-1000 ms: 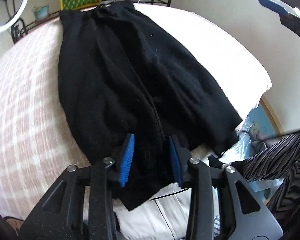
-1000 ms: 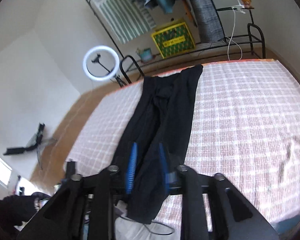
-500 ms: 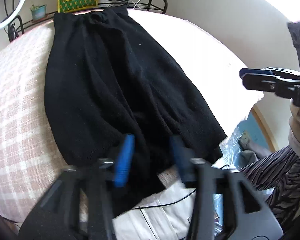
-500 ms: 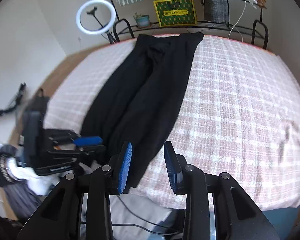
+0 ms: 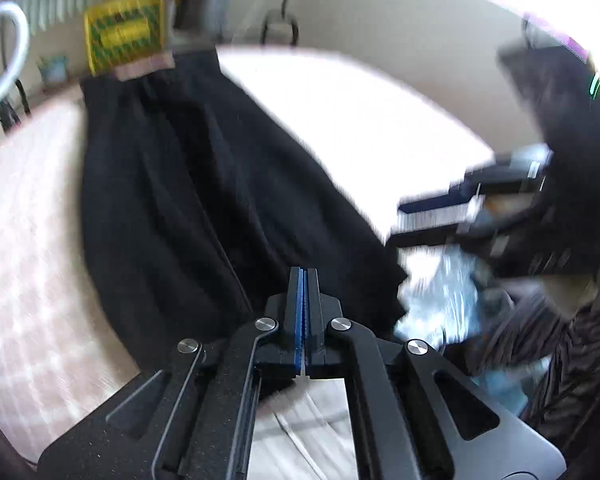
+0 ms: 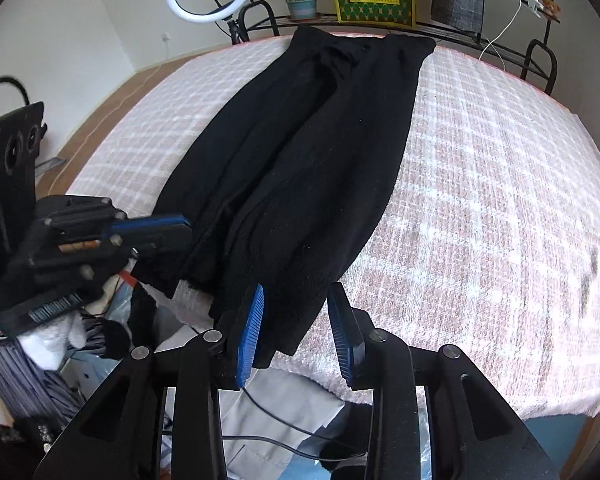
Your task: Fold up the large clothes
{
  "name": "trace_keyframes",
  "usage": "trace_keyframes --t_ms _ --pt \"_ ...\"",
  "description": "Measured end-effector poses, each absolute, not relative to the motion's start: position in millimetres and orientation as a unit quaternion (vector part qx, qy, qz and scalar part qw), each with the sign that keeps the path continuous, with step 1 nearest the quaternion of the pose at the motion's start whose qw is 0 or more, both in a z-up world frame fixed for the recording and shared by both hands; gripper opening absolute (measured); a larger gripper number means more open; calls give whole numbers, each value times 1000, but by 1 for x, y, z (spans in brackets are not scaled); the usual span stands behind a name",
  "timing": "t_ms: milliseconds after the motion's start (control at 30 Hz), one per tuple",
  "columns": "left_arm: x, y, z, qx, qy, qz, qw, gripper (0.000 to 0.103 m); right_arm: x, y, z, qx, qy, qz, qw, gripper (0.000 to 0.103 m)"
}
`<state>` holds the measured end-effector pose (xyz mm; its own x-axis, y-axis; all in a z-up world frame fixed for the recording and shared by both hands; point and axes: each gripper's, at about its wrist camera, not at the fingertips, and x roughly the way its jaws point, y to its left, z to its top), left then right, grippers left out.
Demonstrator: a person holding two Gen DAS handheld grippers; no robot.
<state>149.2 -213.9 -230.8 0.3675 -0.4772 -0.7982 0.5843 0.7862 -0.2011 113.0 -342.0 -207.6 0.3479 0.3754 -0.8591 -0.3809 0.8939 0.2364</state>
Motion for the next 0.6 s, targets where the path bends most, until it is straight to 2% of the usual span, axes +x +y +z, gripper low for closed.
trace_keyframes --t_ms 100,133,167,233,333,467,600 --pt "146 -203 -231 33 470 -316 823 1 119 -346 -213 11 531 224 817 32" --pt "144 -196 -226 29 463 -310 830 16 120 -351 -215 24 534 220 816 32" --pt "145 -183 -218 16 452 -297 841 38 119 -354 -216 33 536 217 815 32" --pt "145 -159 -210 -23 439 -280 853 50 121 -368 -222 65 544 213 809 32" --pt "157 -121 -212 -71 453 -237 856 50 122 -387 -233 127 557 226 789 33" --pt "170 -78 -245 -170 509 -202 819 50 122 -394 -251 178 572 243 763 33" --pt "171 -79 -268 -218 546 -228 776 50 123 -386 -262 204 580 267 742 33"
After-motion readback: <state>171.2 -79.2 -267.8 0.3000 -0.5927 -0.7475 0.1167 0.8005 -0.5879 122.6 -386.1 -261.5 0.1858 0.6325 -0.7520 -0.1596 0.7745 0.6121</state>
